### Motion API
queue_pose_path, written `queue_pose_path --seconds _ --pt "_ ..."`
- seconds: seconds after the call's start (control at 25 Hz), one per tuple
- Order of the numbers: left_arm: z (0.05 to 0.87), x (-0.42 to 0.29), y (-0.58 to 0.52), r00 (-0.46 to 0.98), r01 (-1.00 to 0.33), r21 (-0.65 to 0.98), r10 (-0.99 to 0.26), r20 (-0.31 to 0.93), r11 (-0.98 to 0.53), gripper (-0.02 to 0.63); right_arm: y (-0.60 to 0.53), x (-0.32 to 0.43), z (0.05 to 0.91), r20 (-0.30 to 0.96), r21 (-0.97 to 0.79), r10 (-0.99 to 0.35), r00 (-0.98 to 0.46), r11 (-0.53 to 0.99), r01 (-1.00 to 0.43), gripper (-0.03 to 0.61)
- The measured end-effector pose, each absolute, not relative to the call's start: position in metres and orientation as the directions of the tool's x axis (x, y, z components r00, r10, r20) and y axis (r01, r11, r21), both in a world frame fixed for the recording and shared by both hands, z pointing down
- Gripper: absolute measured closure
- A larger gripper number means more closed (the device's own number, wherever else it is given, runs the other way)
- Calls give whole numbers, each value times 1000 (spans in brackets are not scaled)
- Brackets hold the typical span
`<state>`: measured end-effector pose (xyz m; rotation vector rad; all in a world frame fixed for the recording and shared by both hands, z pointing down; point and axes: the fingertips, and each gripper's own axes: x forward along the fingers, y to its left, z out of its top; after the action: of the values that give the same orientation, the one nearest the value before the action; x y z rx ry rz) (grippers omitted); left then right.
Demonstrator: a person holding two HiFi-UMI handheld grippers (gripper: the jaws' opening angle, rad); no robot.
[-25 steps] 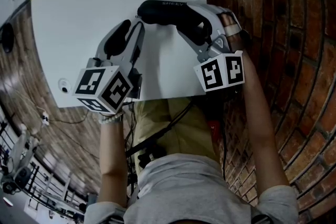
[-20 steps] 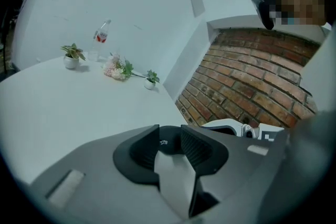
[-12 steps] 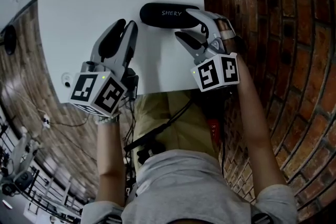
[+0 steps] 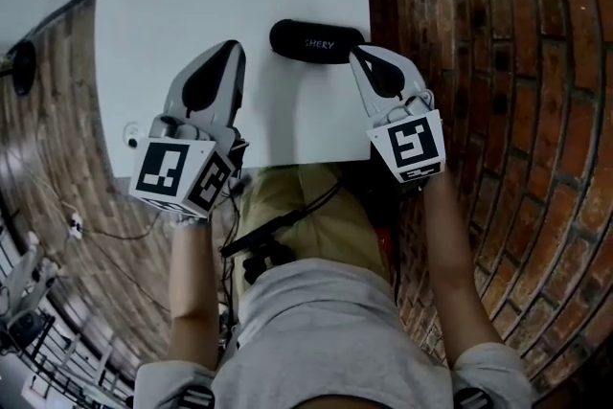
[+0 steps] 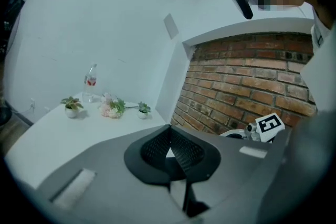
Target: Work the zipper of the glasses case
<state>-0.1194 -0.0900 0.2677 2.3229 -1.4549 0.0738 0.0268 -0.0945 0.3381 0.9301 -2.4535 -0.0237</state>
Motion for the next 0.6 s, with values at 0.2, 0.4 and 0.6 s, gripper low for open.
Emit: queue_pose_path --seconds 0.2,0.4,0.6 --pt "236 -118 -78 467 -881 199 -857 218 -430 603 -88 44 299 372 53 -701 -609 671 -740 577" --pt "209 -114 -66 492 -870 130 -851 185 -475 603 -76 50 266 313 24 -747 -587 624 -781 577" --pt "183 -114 -54 515 -857 86 -848 124 -507 603 -65 45 237 270 54 -769 -579 612 -789 577"
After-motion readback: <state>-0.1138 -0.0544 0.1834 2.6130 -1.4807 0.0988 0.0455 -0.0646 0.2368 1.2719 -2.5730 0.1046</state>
